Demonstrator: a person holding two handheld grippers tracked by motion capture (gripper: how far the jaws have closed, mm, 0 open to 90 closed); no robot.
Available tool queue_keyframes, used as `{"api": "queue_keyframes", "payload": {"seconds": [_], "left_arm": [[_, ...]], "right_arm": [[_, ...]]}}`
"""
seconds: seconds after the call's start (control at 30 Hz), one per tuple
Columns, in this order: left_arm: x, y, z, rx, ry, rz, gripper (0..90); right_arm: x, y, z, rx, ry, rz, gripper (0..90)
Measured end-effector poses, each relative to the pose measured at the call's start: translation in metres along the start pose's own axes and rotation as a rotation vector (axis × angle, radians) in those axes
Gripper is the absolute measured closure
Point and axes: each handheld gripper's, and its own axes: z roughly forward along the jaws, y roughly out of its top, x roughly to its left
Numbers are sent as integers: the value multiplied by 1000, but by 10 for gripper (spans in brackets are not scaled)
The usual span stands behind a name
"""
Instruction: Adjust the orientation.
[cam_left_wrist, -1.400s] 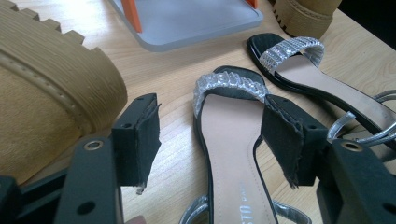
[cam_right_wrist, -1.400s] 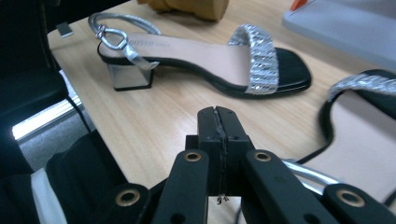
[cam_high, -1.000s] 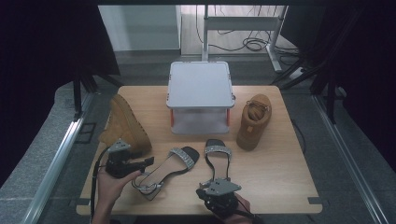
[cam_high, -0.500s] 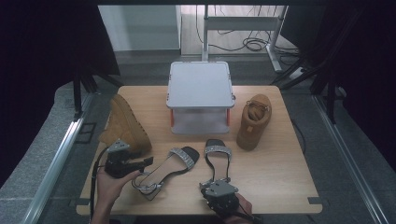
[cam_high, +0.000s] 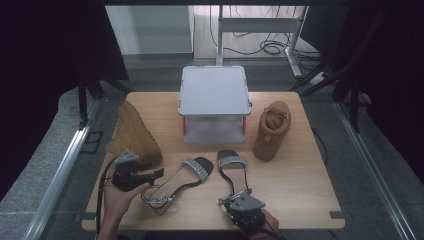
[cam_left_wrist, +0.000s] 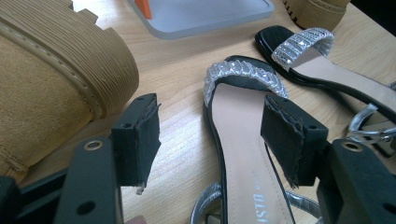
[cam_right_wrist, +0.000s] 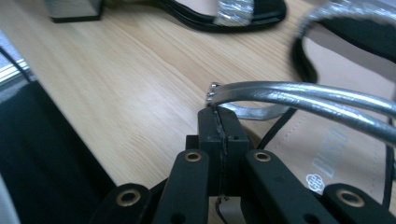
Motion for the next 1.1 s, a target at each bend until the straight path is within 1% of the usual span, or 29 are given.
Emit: {"api": "queue_keyframes", "payload": {"seconds": [0.2,0.3,0.33,0.47,0.73,0.87,1.0,1.1], "left_arm": [[0,-1,0,2,1,1,373],[0,-1,1,4,3,1,373],[0,-1,1,5,3,1,373],[0,-2,1,8,2,4,373],[1,-3,0,9,2,2,372],[1,-4,0,13,3,1,371],[2,-4,-1,11,3,3,371],[2,-3,0,12,4,4,370]], "right_arm": [[-15,-9,-7,3,-31,33,897],[-21,-14,-10,5,-52,54,897],[-24,-15,-11,8,-66,59,897],[-32,-18,-13,7,-77,78,897],[-46,-22,-17,12,-103,101,898],[-54,-29,-20,22,-99,117,898],[-64,-33,-22,16,-98,135,898],[-68,-34,-24,8,-80,147,897]]}}
